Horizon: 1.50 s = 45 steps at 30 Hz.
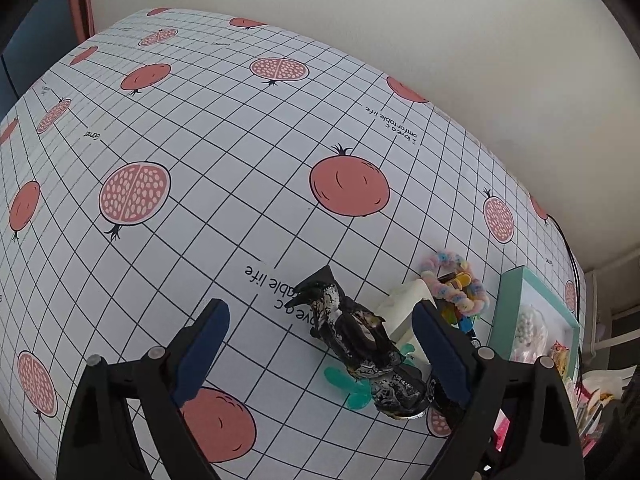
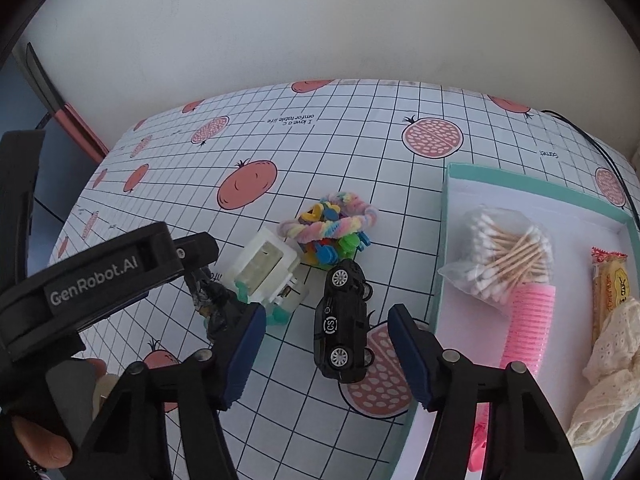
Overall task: Organize objects
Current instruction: 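Grasp the black figurine with the left tool while the right tool grasps the black toy car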
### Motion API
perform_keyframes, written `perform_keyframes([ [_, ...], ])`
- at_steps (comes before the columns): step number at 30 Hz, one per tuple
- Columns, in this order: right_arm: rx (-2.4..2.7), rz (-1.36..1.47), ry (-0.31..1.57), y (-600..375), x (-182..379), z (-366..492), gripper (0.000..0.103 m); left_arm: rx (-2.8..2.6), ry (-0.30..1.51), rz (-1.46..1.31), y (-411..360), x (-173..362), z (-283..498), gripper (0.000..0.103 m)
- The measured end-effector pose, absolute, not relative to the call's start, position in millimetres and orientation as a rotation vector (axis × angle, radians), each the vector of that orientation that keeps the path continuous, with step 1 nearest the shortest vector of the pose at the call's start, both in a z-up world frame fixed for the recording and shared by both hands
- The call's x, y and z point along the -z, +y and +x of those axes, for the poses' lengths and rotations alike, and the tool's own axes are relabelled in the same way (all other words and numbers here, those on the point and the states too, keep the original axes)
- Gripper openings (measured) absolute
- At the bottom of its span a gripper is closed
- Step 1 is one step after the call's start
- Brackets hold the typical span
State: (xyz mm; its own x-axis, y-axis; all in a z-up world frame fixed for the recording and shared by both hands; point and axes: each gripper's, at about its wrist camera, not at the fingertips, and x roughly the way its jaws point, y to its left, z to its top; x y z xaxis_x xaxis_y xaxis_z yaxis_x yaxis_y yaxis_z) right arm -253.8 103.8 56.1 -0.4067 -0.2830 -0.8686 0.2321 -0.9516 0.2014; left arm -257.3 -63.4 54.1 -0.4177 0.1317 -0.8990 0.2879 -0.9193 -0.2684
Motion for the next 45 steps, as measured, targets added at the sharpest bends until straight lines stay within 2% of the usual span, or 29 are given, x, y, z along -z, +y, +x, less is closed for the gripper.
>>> perform_keyframes([
  [8,2.391,1.54,-0.048,102,-43,-253,0.061,2.496,0.555,1.688,-51,-43,-258,0.085],
  [12,2.385,1.556,-0.043,102,-38,-253,0.061,2.502,0.551,1.696,-50,-40,-259,0.076],
  [17,2.382,1.561,-0.037,102,-36,-253,0.059,2.519,0.564,1.691,-51,-38,-259,0.074],
  [21,2.37,1.571,-0.037,100,-33,-253,0.053,2.523,0.55,1.693,-47,-38,-259,0.062],
  [27,2.373,1.57,-0.027,99,-32,-253,0.051,2.527,0.561,1.693,-44,-37,-258,0.048],
  [31,2.378,1.573,-0.041,102,-32,-253,0.043,2.529,0.564,1.69,-49,-39,-259,0.037],
  [36,2.383,1.577,-0.055,106,-32,-253,0.034,2.527,0.561,1.687,-55,-41,-261,0.034],
  [42,2.379,1.576,-0.075,108,-32,-255,0.033,2.52,0.561,1.686,-55,-43,-260,0.033],
  [45,2.377,1.575,-0.087,109,-33,-256,0.033,2.53,0.564,1.68,-55,-48,-260,0.027],
])
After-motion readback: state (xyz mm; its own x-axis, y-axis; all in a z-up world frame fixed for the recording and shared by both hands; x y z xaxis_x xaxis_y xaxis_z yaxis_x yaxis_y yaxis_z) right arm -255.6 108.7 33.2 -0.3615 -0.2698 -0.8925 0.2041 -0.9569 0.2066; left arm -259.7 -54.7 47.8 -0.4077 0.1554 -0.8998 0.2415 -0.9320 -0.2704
